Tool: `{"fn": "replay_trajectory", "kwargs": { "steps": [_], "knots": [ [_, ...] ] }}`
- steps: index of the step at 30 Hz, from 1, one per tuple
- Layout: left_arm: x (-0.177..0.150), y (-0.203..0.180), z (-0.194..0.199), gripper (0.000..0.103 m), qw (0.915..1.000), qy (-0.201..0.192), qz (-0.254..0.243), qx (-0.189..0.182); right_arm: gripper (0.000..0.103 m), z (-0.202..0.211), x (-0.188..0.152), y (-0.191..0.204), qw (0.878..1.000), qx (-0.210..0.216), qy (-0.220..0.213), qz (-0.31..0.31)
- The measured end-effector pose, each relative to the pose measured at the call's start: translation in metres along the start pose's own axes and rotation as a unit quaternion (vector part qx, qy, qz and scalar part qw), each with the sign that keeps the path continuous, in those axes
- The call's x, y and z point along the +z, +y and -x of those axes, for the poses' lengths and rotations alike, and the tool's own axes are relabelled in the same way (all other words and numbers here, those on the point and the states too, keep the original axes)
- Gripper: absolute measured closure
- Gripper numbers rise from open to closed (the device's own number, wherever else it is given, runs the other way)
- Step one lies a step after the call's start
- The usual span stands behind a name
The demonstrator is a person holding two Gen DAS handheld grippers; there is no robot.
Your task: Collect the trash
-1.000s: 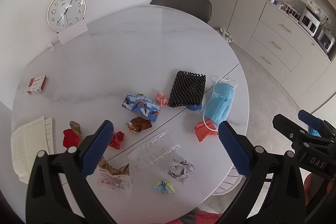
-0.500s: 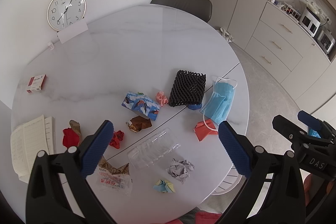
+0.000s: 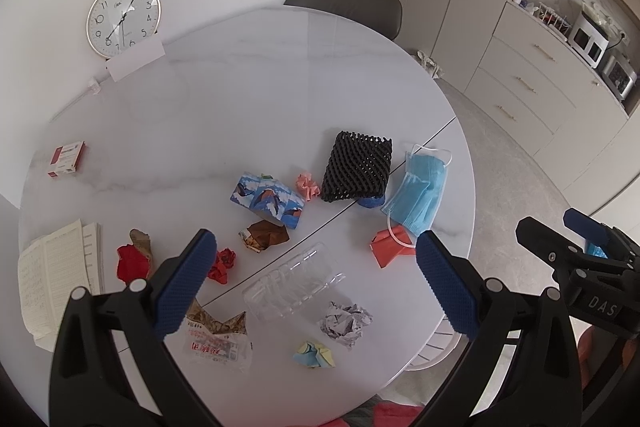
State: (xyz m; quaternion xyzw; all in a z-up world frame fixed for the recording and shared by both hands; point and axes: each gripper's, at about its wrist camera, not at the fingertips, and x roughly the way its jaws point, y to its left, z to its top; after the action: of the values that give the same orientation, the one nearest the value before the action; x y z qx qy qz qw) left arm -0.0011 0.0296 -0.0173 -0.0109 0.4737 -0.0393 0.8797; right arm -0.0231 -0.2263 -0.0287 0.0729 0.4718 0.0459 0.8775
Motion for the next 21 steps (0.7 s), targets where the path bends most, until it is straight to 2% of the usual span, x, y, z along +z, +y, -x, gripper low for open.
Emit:
{"fn": "replay_trajectory", "kwargs": {
  "steps": [4,8,11,15,21],
  "knots": [
    [-0.007,0.006,-0.009,0.007,0.999,-0.004,-0.036,-0.027,0.002,-0.018,-0.001,-0.006,1.0,0.003,0.014,-0.003],
    [-0.02,0.018,-0.024,0.007,0.9959,-0.007,-0.087,-0.024,0.002,-0.044,-0.007,-0.017,0.999,0.007,0.038,-0.021],
    [-0.027,0.027,-0.04,0.007,0.9922,0.012,-0.121,-0.028,0.002,-0.063,-0.011,-0.024,0.998,0.007,0.056,-0.035],
    [-0.037,0.035,-0.066,0.007,0.9831,0.051,-0.173,-0.032,0.002,-0.09,-0.016,-0.035,0.996,0.004,0.075,-0.049],
    [-0.029,0.033,-0.091,0.007,0.9789,0.07,-0.185,-0.053,0.002,-0.152,0.002,-0.05,0.993,-0.023,0.092,-0.071]
  ]
}}
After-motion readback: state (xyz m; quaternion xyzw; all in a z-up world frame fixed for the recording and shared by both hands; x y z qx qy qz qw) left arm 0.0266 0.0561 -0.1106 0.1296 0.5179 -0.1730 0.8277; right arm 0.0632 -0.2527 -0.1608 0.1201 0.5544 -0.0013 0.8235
